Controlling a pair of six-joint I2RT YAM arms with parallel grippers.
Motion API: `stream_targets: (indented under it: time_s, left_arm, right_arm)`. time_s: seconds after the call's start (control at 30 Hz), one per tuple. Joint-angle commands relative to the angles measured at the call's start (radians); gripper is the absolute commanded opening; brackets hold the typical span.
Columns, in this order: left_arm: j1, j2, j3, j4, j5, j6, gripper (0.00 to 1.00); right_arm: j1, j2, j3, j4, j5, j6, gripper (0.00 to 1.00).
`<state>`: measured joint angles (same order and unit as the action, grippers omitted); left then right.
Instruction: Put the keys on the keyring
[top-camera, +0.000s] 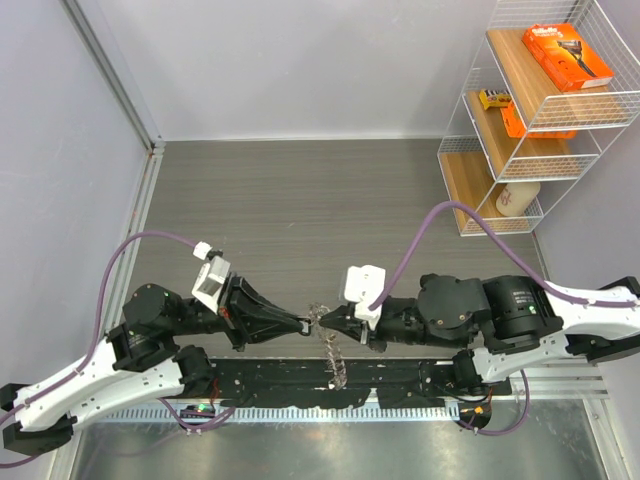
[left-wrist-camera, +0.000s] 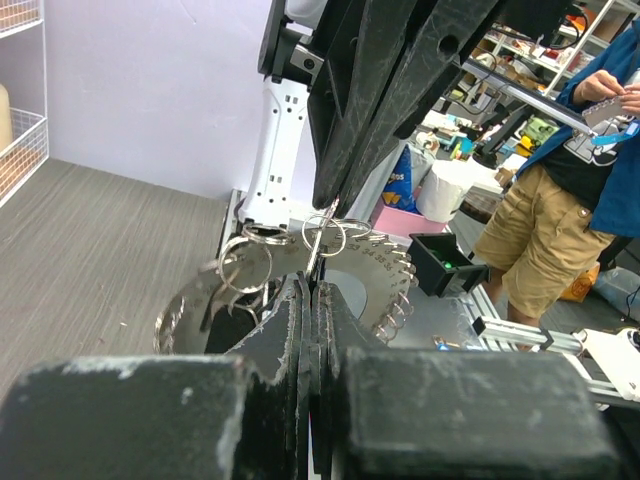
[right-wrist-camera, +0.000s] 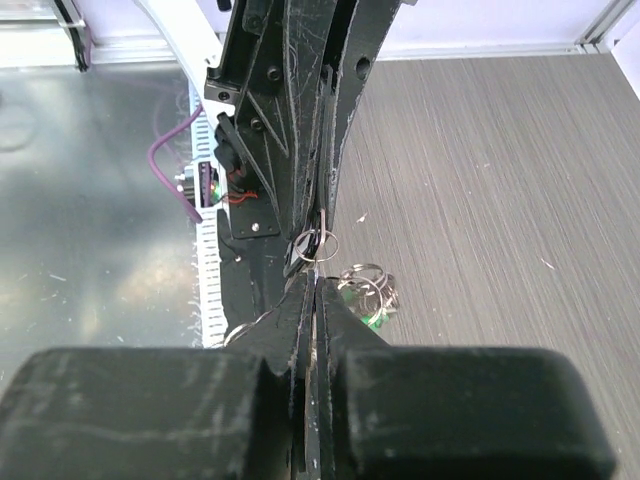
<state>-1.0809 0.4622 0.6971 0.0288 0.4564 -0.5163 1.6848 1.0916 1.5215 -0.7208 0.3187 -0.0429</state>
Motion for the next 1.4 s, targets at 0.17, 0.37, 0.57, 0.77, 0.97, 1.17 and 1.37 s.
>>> stream_targets:
  time_s: [0.17,0.37,0.57,0.77,0.97,1.17,1.37]
  left_arm:
    - [0.001,-0.014,0.002,0.016,0.007,0.007,0.00]
    - [0.001,-0.013,-0.002,0.023,0.019,0.009,0.00]
    - [-0.001,-0.011,-0.007,0.034,0.036,0.001,0.00]
    - [0.001,-0.022,-0.013,0.034,0.042,-0.001,0.00]
    - [-0.001,-0.023,-0.015,0.034,0.045,0.001,0.00]
    - [0.001,-0.028,-0.015,0.034,0.047,-0.005,0.00]
    - [-0.001,-0.030,-0.013,0.036,0.045,-0.005,0.00]
  right_arm:
    - [0.006,-0.122,-0.060,0.274,0.005,-0.020,0.06]
    - [0.007,-0.130,-0.115,0.380,0.022,-0.031,0.06]
    - [0.006,-0.159,-0.230,0.535,0.051,-0.055,0.06]
    - [0.006,-0.222,-0.349,0.713,0.063,-0.091,0.06]
    - [0.007,-0.234,-0.386,0.831,0.033,-0.115,0.06]
    - [0.006,-0.236,-0.409,0.931,0.002,-0.132,0.06]
    - [0.006,-0.231,-0.411,0.946,-0.015,-0.135,0.06]
